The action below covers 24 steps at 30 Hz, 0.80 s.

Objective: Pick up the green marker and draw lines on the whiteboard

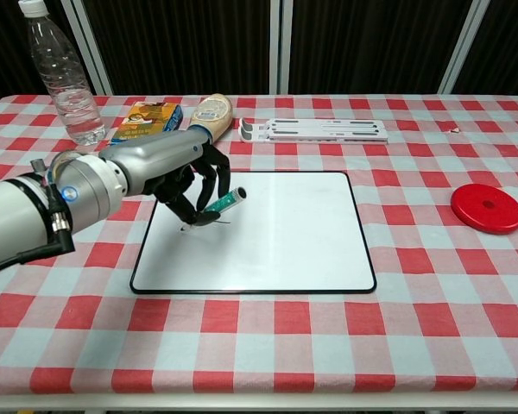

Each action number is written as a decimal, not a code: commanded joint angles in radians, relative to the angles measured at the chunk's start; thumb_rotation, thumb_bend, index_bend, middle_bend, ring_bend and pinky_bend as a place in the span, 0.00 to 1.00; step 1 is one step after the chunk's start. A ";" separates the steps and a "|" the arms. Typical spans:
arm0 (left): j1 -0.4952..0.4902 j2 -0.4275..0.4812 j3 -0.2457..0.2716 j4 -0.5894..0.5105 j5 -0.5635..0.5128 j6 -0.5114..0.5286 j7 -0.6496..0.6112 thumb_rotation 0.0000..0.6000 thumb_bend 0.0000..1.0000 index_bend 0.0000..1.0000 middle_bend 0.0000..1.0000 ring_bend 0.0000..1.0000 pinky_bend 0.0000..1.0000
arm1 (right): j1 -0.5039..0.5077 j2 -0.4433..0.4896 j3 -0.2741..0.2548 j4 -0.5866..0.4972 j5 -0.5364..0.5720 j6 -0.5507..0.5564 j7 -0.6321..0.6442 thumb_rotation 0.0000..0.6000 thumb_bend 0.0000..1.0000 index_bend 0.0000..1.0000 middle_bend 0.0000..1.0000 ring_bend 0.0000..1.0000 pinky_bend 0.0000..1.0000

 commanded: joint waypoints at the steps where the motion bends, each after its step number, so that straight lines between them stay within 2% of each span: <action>1: -0.003 -0.013 -0.002 0.017 0.000 -0.007 -0.005 1.00 0.43 0.60 0.63 0.83 0.90 | -0.001 0.001 0.000 -0.002 0.003 -0.001 -0.001 1.00 0.15 0.00 0.00 0.00 0.00; 9: -0.023 -0.058 -0.016 0.049 0.003 -0.032 -0.010 1.00 0.43 0.60 0.63 0.83 0.90 | -0.002 0.005 -0.001 -0.002 0.010 -0.005 -0.004 1.00 0.15 0.00 0.00 0.00 0.00; 18: -0.082 -0.136 -0.059 0.089 -0.022 -0.070 0.016 1.00 0.43 0.60 0.63 0.83 0.90 | -0.015 0.013 -0.002 0.008 0.021 0.004 0.011 1.00 0.15 0.00 0.00 0.00 0.00; 24: -0.107 -0.148 -0.081 0.071 -0.030 -0.061 0.050 1.00 0.43 0.60 0.63 0.83 0.90 | -0.021 0.017 -0.001 0.018 0.024 0.012 0.028 1.00 0.15 0.00 0.00 0.00 0.00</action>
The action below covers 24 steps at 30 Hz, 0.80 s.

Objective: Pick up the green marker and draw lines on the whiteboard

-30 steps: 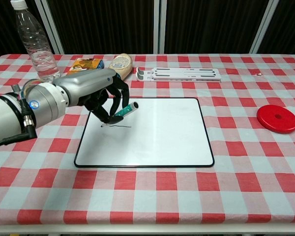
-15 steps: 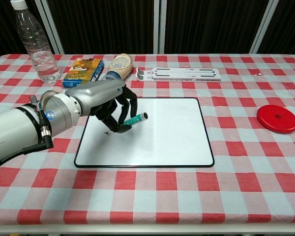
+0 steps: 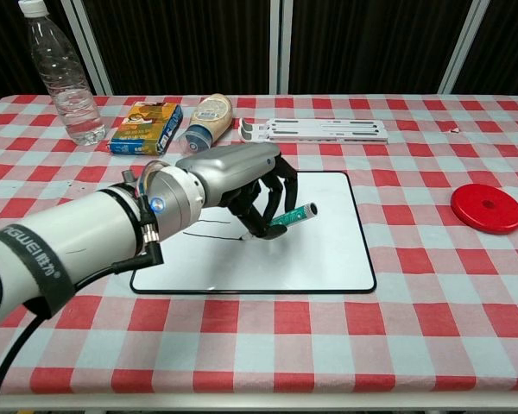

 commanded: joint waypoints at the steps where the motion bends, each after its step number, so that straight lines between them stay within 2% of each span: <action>1: -0.001 0.018 -0.008 -0.036 0.009 0.027 0.018 1.00 0.43 0.60 0.63 0.83 0.90 | -0.002 0.001 0.001 0.004 -0.001 0.006 0.007 1.00 0.15 0.00 0.00 0.00 0.00; 6: 0.039 0.132 0.004 -0.157 0.070 0.113 0.050 1.00 0.43 0.60 0.62 0.83 0.90 | -0.001 -0.001 0.004 0.010 -0.008 0.012 0.016 1.00 0.15 0.00 0.00 0.00 0.00; 9: 0.077 0.218 0.033 -0.202 0.134 0.182 0.080 1.00 0.43 0.59 0.62 0.83 0.90 | 0.002 -0.006 0.003 0.013 -0.018 0.012 0.020 1.00 0.15 0.00 0.00 0.00 0.00; 12: 0.114 0.271 0.095 -0.153 0.239 0.270 0.151 1.00 0.43 0.59 0.61 0.82 0.89 | 0.005 -0.010 0.002 0.017 -0.026 0.013 0.023 1.00 0.15 0.00 0.00 0.00 0.00; 15: 0.146 0.293 0.159 -0.066 0.305 0.315 0.213 1.00 0.43 0.58 0.60 0.80 0.88 | 0.007 -0.014 0.001 0.017 -0.034 0.014 0.023 1.00 0.15 0.00 0.00 0.00 0.00; 18: 0.173 0.298 0.206 0.023 0.321 0.312 0.253 1.00 0.43 0.56 0.57 0.77 0.88 | 0.009 -0.016 0.000 0.015 -0.041 0.015 0.020 1.00 0.15 0.00 0.00 0.00 0.00; 24: 0.216 0.282 0.241 0.124 0.292 0.281 0.299 1.00 0.43 0.54 0.53 0.74 0.87 | 0.010 -0.016 -0.001 0.009 -0.043 0.015 0.011 1.00 0.15 0.00 0.00 0.00 0.00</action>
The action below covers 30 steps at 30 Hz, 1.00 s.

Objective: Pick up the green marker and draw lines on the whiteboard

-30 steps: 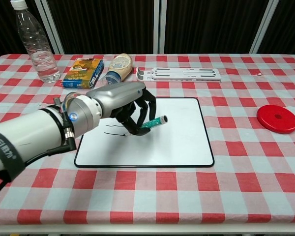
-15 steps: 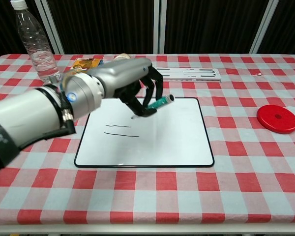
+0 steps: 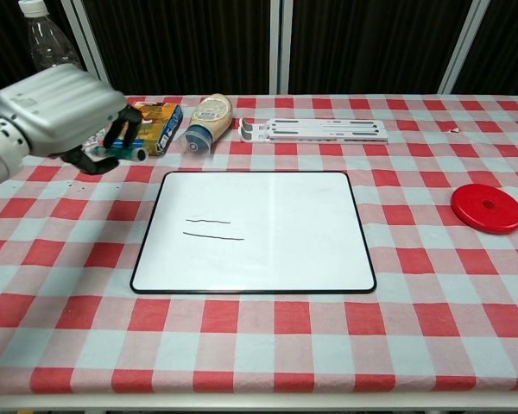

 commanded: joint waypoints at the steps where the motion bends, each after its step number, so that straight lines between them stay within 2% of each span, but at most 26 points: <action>1: 0.033 -0.008 0.026 0.055 -0.009 -0.016 0.036 1.00 0.43 0.54 0.53 0.73 0.87 | 0.001 0.000 0.000 -0.002 0.001 -0.003 -0.003 1.00 0.15 0.00 0.00 0.00 0.00; 8: 0.052 -0.046 0.019 0.116 0.001 -0.014 0.073 1.00 0.43 0.53 0.52 0.73 0.87 | 0.005 0.002 0.000 -0.010 0.006 -0.011 -0.012 1.00 0.15 0.00 0.00 0.00 0.00; 15: 0.055 -0.061 0.004 0.111 -0.011 -0.044 0.111 1.00 0.43 0.48 0.49 0.72 0.86 | 0.004 0.002 0.000 -0.010 0.015 -0.015 -0.011 1.00 0.15 0.00 0.00 0.00 0.00; 18: 0.057 -0.064 0.001 0.099 -0.022 -0.058 0.136 1.00 0.43 0.42 0.47 0.70 0.85 | 0.004 0.002 0.001 -0.009 0.018 -0.016 -0.011 1.00 0.15 0.00 0.00 0.00 0.00; 20: 0.058 -0.064 -0.002 0.085 -0.035 -0.068 0.157 1.00 0.40 0.32 0.42 0.67 0.84 | 0.004 0.003 0.001 -0.009 0.019 -0.018 -0.011 1.00 0.15 0.00 0.00 0.00 0.00; 22: 0.061 -0.062 -0.010 0.065 -0.047 -0.067 0.170 1.00 0.33 0.20 0.35 0.65 0.81 | 0.004 0.003 0.001 -0.009 0.020 -0.019 -0.012 1.00 0.15 0.00 0.00 0.00 0.00; 24: 0.068 -0.054 -0.021 0.031 -0.048 -0.050 0.170 1.00 0.27 0.13 0.30 0.63 0.80 | 0.005 0.003 0.002 -0.010 0.023 -0.021 -0.014 1.00 0.15 0.00 0.00 0.00 0.00; 28: 0.118 0.005 -0.070 -0.112 -0.063 0.033 0.077 1.00 0.21 0.12 0.26 0.56 0.77 | 0.002 0.007 0.004 -0.013 0.030 -0.019 -0.015 1.00 0.15 0.00 0.00 0.00 0.00; 30: 0.164 0.061 -0.111 -0.204 -0.070 0.089 -0.054 1.00 0.20 0.12 0.26 0.49 0.76 | -0.001 0.009 0.004 -0.011 0.036 -0.019 -0.015 1.00 0.15 0.00 0.00 0.00 0.00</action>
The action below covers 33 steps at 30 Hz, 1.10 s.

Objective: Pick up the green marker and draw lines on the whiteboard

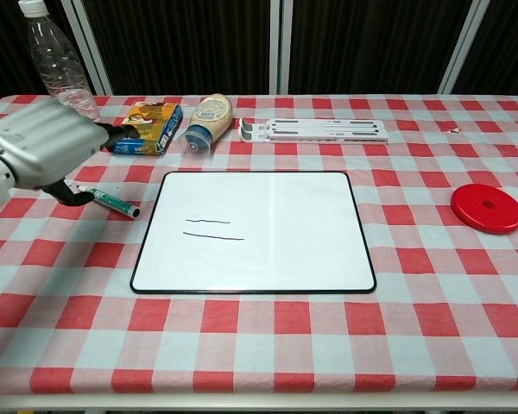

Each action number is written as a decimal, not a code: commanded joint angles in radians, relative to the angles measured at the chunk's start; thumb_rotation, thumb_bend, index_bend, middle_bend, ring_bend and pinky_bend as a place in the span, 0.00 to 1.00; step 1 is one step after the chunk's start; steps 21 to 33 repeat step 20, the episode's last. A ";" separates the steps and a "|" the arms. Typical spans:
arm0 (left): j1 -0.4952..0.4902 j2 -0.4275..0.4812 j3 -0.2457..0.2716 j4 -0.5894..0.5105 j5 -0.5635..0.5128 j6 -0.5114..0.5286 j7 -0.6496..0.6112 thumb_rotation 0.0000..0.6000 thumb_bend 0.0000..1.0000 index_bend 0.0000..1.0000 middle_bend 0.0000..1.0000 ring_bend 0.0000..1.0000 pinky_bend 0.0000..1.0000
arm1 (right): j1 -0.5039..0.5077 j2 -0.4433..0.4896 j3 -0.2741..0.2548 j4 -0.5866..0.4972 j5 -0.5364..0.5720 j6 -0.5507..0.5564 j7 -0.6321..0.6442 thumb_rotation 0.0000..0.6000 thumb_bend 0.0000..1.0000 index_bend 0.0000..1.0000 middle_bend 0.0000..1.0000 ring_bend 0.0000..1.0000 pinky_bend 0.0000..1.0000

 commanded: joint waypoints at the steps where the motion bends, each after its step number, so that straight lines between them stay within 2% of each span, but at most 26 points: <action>1: 0.095 0.115 -0.084 -0.185 -0.023 0.117 -0.242 1.00 0.20 0.12 0.26 0.46 0.75 | -0.002 0.003 0.000 0.002 0.008 -0.003 0.002 1.00 0.15 0.00 0.00 0.00 0.00; 3: 0.145 0.205 -0.110 -0.251 -0.037 0.130 -0.400 1.00 0.19 0.12 0.26 0.42 0.70 | -0.002 0.006 0.000 0.003 0.016 -0.012 0.006 1.00 0.15 0.00 0.00 0.00 0.00; 5: 0.199 0.307 -0.099 -0.289 -0.030 0.118 -0.546 1.00 0.19 0.12 0.26 0.37 0.61 | 0.000 0.010 -0.002 0.004 0.025 -0.026 0.012 1.00 0.16 0.00 0.00 0.00 0.00; 7: 0.244 0.401 -0.069 -0.279 -0.012 0.097 -0.653 1.00 0.19 0.13 0.26 0.27 0.44 | 0.005 0.012 -0.003 0.007 0.023 -0.038 0.026 1.00 0.16 0.00 0.00 0.00 0.00; 8: 0.262 0.429 -0.051 -0.262 0.004 0.096 -0.684 1.00 0.19 0.13 0.25 0.24 0.37 | 0.007 0.010 -0.004 0.011 0.018 -0.038 0.035 1.00 0.16 0.00 0.00 0.00 0.00; 9: 0.282 0.451 -0.031 -0.243 0.023 0.099 -0.711 1.00 0.19 0.13 0.23 0.20 0.27 | 0.008 0.007 -0.004 0.016 0.012 -0.036 0.043 1.00 0.17 0.00 0.01 0.00 0.00; 11: 0.338 0.478 0.005 -0.213 0.039 0.138 -0.747 1.00 0.19 0.13 0.20 0.15 0.17 | 0.011 -0.003 -0.004 0.028 -0.007 -0.022 0.051 1.00 0.17 0.00 0.01 0.00 0.00; 16: 0.465 0.492 0.062 -0.208 0.084 0.265 -0.823 1.00 0.18 0.13 0.19 0.15 0.16 | 0.011 -0.028 -0.006 0.038 -0.056 0.020 0.042 1.00 0.16 0.00 0.01 0.00 0.00; 20: 0.542 0.490 0.099 -0.221 0.122 0.350 -0.807 1.00 0.18 0.13 0.19 0.15 0.16 | 0.018 -0.033 -0.010 0.017 -0.072 0.018 0.018 1.00 0.17 0.00 0.01 0.00 0.00; 33: 0.542 0.490 0.099 -0.221 0.122 0.350 -0.807 1.00 0.18 0.13 0.19 0.15 0.16 | 0.018 -0.033 -0.010 0.017 -0.072 0.018 0.018 1.00 0.17 0.00 0.01 0.00 0.00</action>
